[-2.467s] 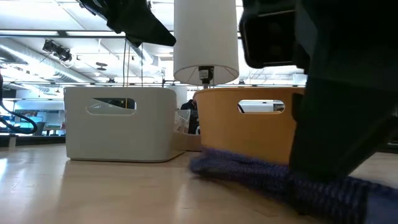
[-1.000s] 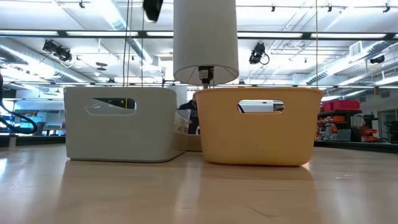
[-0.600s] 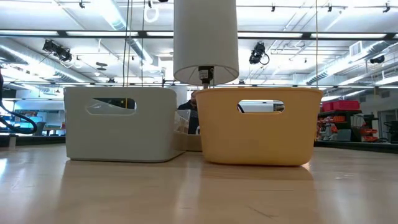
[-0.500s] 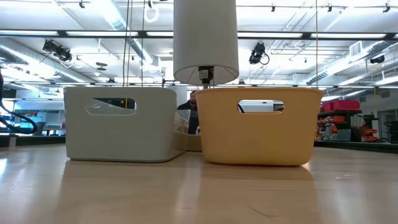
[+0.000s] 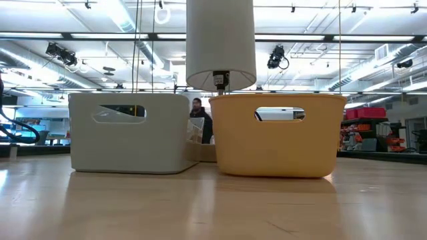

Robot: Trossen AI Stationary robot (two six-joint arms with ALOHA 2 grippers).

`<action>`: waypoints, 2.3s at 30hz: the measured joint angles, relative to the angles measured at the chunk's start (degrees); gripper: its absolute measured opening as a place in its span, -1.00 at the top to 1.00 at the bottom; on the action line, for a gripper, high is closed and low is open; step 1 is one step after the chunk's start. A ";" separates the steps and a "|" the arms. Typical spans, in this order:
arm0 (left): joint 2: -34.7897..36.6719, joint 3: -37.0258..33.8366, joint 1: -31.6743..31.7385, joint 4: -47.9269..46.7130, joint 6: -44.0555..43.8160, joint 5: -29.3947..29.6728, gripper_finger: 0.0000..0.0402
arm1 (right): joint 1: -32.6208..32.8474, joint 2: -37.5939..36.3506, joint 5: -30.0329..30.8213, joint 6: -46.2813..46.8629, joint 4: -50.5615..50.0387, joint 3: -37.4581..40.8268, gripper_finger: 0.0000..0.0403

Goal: Pick & Place USB Port
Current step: Put the purple charger cable into the gray bin

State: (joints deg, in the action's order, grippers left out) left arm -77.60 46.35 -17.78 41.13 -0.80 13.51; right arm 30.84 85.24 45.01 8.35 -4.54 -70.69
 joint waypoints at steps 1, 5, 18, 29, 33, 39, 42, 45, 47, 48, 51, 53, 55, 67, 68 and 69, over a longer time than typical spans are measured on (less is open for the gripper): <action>0.00 0.00 0.00 -0.14 0.00 0.18 0.13 | -0.37 0.34 -0.77 -0.60 0.95 0.02 1.00; 0.00 0.00 0.00 -0.19 0.00 1.26 0.12 | -1.66 1.47 -3.49 -2.74 4.05 0.02 1.00; 0.00 0.00 0.00 -0.83 -0.30 2.94 0.29 | -5.49 3.75 -8.58 -2.97 5.41 0.02 1.00; 0.00 0.04 0.29 -5.41 -1.51 6.10 0.88 | -5.79 3.79 -11.03 -4.33 1.62 0.02 0.79; 0.00 0.02 0.35 -7.90 -1.51 8.31 0.89 | -5.39 3.77 -11.91 -6.34 -1.29 0.02 0.68; 3.81 0.00 0.28 -18.90 -4.99 13.64 0.89 | -5.55 2.09 -11.57 -2.78 -7.10 0.02 0.61; 5.87 0.03 0.31 -27.57 -10.66 13.92 0.89 | -5.47 0.68 -11.60 1.26 -10.79 0.02 0.61; 7.01 0.00 0.24 -36.12 -16.86 14.01 0.89 | -5.48 -0.21 -11.05 3.56 -12.76 0.02 0.61; 7.17 0.00 0.24 -40.50 -21.11 13.69 0.89 | -5.54 -0.40 -11.05 4.56 -13.15 0.02 0.61; 7.15 0.00 0.25 -42.57 -22.63 13.19 0.89 | -5.54 -0.47 -11.01 4.64 -13.18 0.02 0.61; 7.15 0.00 0.26 -47.39 -26.49 10.21 0.89 | -5.50 -0.52 -11.03 4.69 -13.19 0.02 0.61; 7.15 0.00 0.26 -49.68 -28.96 7.46 0.89 | -5.48 -0.52 -11.03 4.69 -13.29 0.02 0.61; 7.15 0.00 0.26 -51.00 -30.54 4.54 0.89 | -5.50 -0.52 -11.03 4.69 -13.30 0.02 0.60; 7.14 0.00 1.59 -60.20 -36.27 1.25 0.89 | -5.50 -0.52 -11.01 4.69 -13.44 0.02 0.60; 7.03 0.00 1.78 -60.47 -36.64 0.76 0.89 | -5.50 -0.52 -11.01 4.71 -13.45 0.02 0.60; 6.77 0.00 1.93 -60.44 -37.55 0.46 0.89 | -5.50 -0.52 -11.02 4.69 -13.47 0.02 0.60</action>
State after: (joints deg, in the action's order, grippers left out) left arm -70.83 46.35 -15.85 -19.31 -38.34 13.97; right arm 25.34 84.73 33.99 13.04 -18.01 -70.67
